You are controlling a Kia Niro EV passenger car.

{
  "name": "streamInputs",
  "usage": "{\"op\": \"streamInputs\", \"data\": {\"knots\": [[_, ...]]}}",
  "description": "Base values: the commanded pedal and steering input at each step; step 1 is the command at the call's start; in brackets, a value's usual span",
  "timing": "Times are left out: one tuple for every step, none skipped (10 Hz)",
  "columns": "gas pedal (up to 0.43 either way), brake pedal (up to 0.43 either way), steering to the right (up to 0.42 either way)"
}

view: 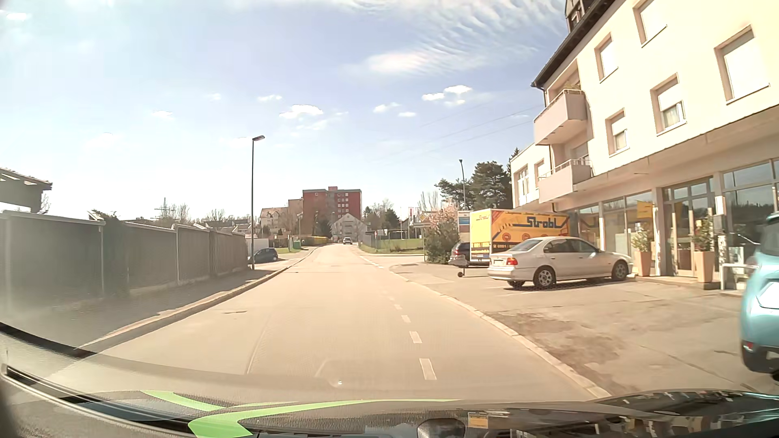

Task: Follow the waypoints while adhering to traffic rules and regulations

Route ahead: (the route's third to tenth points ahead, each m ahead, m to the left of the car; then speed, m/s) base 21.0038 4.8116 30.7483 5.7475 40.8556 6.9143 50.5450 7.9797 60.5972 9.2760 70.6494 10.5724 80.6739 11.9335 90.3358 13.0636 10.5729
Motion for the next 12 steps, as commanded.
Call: {"op": "streamInputs", "data": {"knots": [[0.177,0.000,-0.039],[0.177,0.000,-0.038],[0.177,0.000,-0.037],[0.157,0.000,-0.035],[0.130,0.000,-0.033],[0.130,0.000,-0.032],[0.130,0.000,-0.032],[0.130,0.000,-0.032],[0.130,0.000,-0.031],[0.130,0.000,-0.032],[0.118,0.000,-0.031],[0.110,0.000,-0.031]]}}
